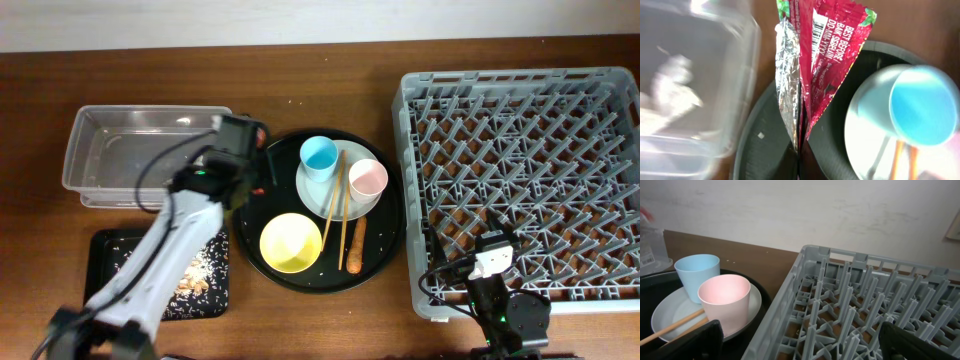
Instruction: Sort waste into correct bins and load items into the dishwasher rack
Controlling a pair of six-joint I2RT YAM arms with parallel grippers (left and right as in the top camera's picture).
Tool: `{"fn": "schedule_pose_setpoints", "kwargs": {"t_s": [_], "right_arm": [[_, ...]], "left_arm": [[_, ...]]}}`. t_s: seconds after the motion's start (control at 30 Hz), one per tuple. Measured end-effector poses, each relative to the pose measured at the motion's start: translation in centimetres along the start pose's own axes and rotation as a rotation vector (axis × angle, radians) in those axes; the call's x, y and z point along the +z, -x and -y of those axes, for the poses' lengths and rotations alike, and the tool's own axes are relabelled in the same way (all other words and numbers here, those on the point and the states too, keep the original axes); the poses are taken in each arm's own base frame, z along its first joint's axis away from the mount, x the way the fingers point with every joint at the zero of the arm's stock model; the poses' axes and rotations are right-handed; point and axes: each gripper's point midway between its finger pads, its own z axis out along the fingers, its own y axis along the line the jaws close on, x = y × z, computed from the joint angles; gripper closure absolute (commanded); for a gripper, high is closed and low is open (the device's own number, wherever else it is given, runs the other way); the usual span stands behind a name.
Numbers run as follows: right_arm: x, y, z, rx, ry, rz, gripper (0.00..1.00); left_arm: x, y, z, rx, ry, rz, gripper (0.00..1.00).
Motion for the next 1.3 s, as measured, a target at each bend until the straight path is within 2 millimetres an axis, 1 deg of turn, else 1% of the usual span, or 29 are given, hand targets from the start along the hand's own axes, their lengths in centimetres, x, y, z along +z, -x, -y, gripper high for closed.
{"fn": "schedule_pose_setpoints", "kwargs": {"t_s": [0.03, 0.07, 0.13, 0.17, 0.2, 0.23, 0.27, 0.3, 0.33, 0.37, 0.4, 0.43, 0.5, 0.53, 0.6, 0.67, 0.7, 0.73, 0.77, 0.8, 0.83, 0.87, 0.97, 1.0, 1.03, 1.07, 1.17, 1.2, 1.3], "right_arm": [[0.0, 0.0, 0.0, 0.000, 0.000, 0.000, 0.02], [0.0, 0.0, 0.0, 0.000, 0.000, 0.000, 0.02], [0.0, 0.0, 0.0, -0.001, 0.000, 0.000, 0.02], [0.0, 0.0, 0.0, 0.000, 0.000, 0.000, 0.02], [0.0, 0.0, 0.0, 0.000, 0.000, 0.000, 0.01], [0.0, 0.0, 0.0, 0.000, 0.000, 0.000, 0.02], [0.0, 0.0, 0.0, 0.000, 0.000, 0.000, 0.02], [0.0, 0.0, 0.0, 0.000, 0.000, 0.000, 0.02], [0.0, 0.0, 0.0, 0.000, 0.000, 0.000, 0.02], [0.0, 0.0, 0.0, 0.000, 0.000, 0.000, 0.02], [0.0, 0.0, 0.0, 0.000, 0.000, 0.000, 0.02], [0.0, 0.0, 0.0, 0.000, 0.000, 0.000, 0.02], [0.0, 0.0, 0.0, 0.000, 0.000, 0.000, 0.01], [0.0, 0.0, 0.0, 0.000, 0.000, 0.000, 0.02], [0.0, 0.0, 0.0, 0.000, 0.000, 0.000, 0.02], [0.0, 0.0, 0.0, 0.000, 0.000, 0.000, 0.02], [0.0, 0.0, 0.0, 0.000, 0.000, 0.000, 0.02], [0.0, 0.0, 0.0, 0.000, 0.000, 0.000, 0.02], [0.0, 0.0, 0.0, 0.000, 0.000, 0.000, 0.02], [0.0, 0.0, 0.0, -0.001, 0.000, 0.000, 0.02], [0.0, 0.0, 0.0, 0.000, 0.000, 0.000, 0.02], [0.0, 0.0, 0.0, 0.000, 0.000, 0.000, 0.02], [0.0, 0.0, 0.0, 0.000, 0.000, 0.000, 0.02], [0.0, 0.0, 0.0, 0.000, 0.000, 0.000, 0.02], [0.0, 0.0, 0.0, 0.000, 0.000, 0.000, 0.02], [0.0, 0.0, 0.0, 0.000, 0.000, 0.000, 0.02], [0.0, 0.0, 0.0, 0.000, 0.000, 0.000, 0.02], [0.0, 0.0, 0.0, 0.000, 0.000, 0.000, 0.02], [0.0, 0.0, 0.0, 0.000, 0.000, 0.000, 0.02]], "left_arm": [[-1.5, 1.8, -1.6, -0.047, 0.009, 0.055, 1.00], [-1.8, 2.5, -2.9, -0.077, 0.025, 0.073, 1.00], [-1.8, 3.6, -6.5, -0.158, 0.077, 0.089, 0.98], [-1.9, 4.0, -8.4, -0.196, 0.106, 0.099, 0.87], [-1.7, 4.5, -10.9, -0.250, 0.146, 0.110, 0.79], [-1.6, 4.6, -11.2, -0.255, 0.150, 0.109, 0.76], [-1.0, 4.5, -12.4, -0.283, 0.169, 0.100, 0.51], [-0.2, 4.2, -12.9, -0.291, 0.180, 0.085, 0.35], [0.9, 4.0, -13.5, -0.300, 0.192, 0.070, 0.21], [1.4, 4.1, -13.9, -0.310, 0.196, 0.070, 0.18], [1.5, 4.2, -13.9, -0.311, 0.195, 0.073, 0.17], [1.5, 4.4, -13.8, -0.313, 0.191, 0.083, 0.17], [1.5, 4.2, -13.2, -0.312, 0.157, 0.066, 0.19], [1.2, 3.9, -12.1, -0.314, 0.093, 0.044, 0.20], [-0.7, 3.8, -8.9, -0.296, -0.050, 0.023, 0.23], [-3.4, 3.2, -5.0, -0.235, -0.165, 0.012, 0.26], [-4.5, 2.4, -2.8, -0.191, -0.212, -0.002, 0.28], [-5.9, 1.2, 0.4, -0.118, -0.277, -0.024, 0.28], [-6.7, -0.1, 2.8, -0.063, -0.322, -0.050, 0.28], [-7.2, -1.5, 4.6, -0.014, -0.345, -0.084, 0.29], [-7.8, -3.7, 7.0, 0.059, -0.377, -0.132, 0.29], [-8.2, -5.4, 8.9, 0.120, -0.400, -0.162, 0.29], [-8.9, -9.7, 13.1, 0.273, -0.438, -0.222, 0.28], [-9.0, -12.0, 14.7, 0.342, -0.450, -0.252, 0.28], [-9.0, -13.2, 15.4, 0.376, -0.453, -0.271, 0.28], [-8.7, -15.1, 16.5, 0.434, -0.446, -0.297, 0.28], [-6.9, -19.5, 17.8, 0.543, -0.400, -0.372, 0.28], [-6.5, -20.2, 17.9, 0.555, -0.391, -0.387, 0.28], [-4.4, -21.4, 18.5, 0.576, -0.369, -0.400, 0.29]]}}
